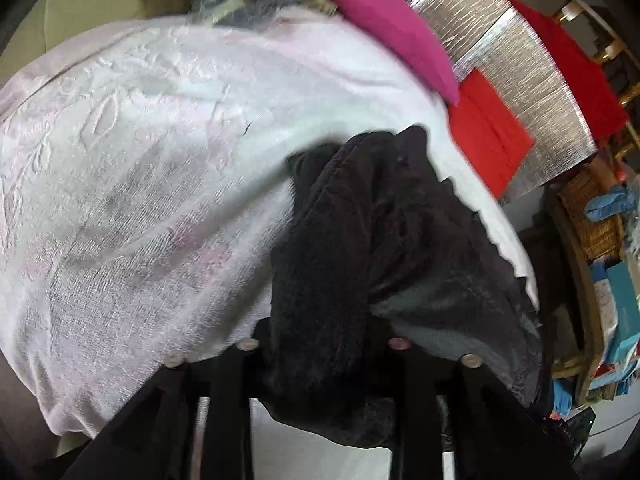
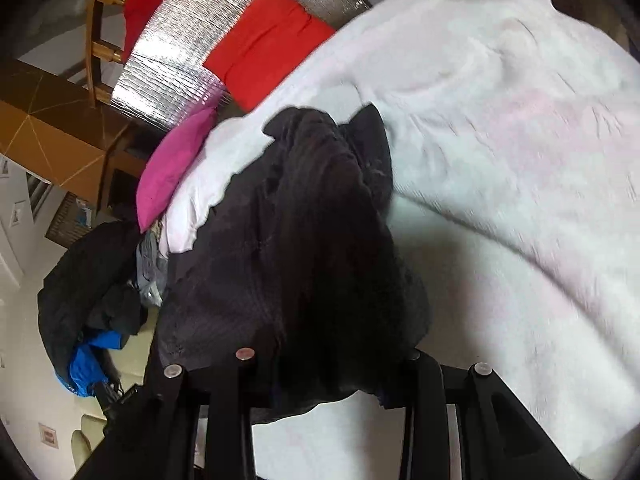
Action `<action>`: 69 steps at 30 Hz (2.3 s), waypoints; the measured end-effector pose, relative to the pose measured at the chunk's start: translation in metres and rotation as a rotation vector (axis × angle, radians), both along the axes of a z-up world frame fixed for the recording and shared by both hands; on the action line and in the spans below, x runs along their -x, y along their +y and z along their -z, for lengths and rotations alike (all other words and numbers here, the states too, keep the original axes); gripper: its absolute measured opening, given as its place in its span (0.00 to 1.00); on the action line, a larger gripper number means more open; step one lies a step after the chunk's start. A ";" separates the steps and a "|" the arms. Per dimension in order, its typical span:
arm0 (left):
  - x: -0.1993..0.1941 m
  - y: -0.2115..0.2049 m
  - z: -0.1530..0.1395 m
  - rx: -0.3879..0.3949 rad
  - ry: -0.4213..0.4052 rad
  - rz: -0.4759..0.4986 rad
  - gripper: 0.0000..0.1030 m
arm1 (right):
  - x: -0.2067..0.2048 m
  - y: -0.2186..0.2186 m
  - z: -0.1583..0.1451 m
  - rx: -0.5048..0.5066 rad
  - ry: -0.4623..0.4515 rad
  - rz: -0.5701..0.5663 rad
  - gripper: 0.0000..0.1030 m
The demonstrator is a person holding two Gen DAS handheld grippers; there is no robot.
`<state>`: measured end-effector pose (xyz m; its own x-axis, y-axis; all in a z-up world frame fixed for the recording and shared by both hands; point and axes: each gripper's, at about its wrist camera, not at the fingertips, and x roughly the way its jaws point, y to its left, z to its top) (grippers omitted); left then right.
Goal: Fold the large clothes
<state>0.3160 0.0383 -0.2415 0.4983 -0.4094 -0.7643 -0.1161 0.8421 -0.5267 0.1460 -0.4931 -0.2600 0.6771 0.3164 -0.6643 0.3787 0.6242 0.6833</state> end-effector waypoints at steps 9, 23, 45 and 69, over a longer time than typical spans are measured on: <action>0.001 0.045 -0.025 0.015 0.052 -0.055 0.67 | 0.071 -0.069 -0.036 -0.056 -0.026 0.121 0.58; -0.125 -0.017 -0.013 -0.040 0.083 -0.063 0.79 | -0.132 -0.046 -0.065 0.177 0.011 0.084 0.64; -0.169 -0.104 -0.037 -0.356 -0.198 0.148 0.18 | -0.215 0.004 -0.072 0.744 0.032 -0.018 0.06; -0.143 -0.113 0.000 -0.589 -0.075 0.167 0.69 | -0.246 -0.016 -0.012 0.402 0.110 -0.044 0.51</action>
<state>0.4587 -0.0742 -0.2414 0.5251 -0.0063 -0.8510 0.0621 0.9976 0.0310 0.3923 -0.5091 -0.2476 0.5872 0.0440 -0.8082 0.4028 0.8502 0.3389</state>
